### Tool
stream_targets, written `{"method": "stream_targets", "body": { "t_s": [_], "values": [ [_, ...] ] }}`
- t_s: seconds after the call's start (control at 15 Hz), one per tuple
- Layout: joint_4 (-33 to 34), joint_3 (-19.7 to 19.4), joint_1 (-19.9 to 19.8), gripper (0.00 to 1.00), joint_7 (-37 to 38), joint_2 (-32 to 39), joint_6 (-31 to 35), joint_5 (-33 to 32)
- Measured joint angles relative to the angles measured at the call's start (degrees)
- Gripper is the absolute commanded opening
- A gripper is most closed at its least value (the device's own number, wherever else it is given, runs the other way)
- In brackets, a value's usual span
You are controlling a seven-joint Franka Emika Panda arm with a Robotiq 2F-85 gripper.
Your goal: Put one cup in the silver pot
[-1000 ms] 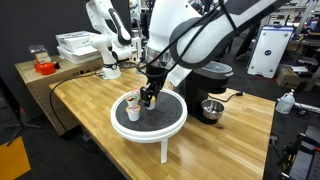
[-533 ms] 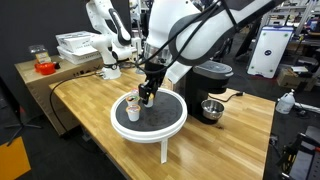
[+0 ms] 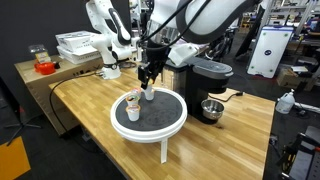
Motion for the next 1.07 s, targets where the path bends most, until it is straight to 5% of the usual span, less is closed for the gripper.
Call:
{"method": "stream_targets", "body": {
  "t_s": [1.07],
  "values": [
    [-33.0,2.8,-1.9,0.27,29.6,-29.6,0.1,-4.3]
  ]
}}
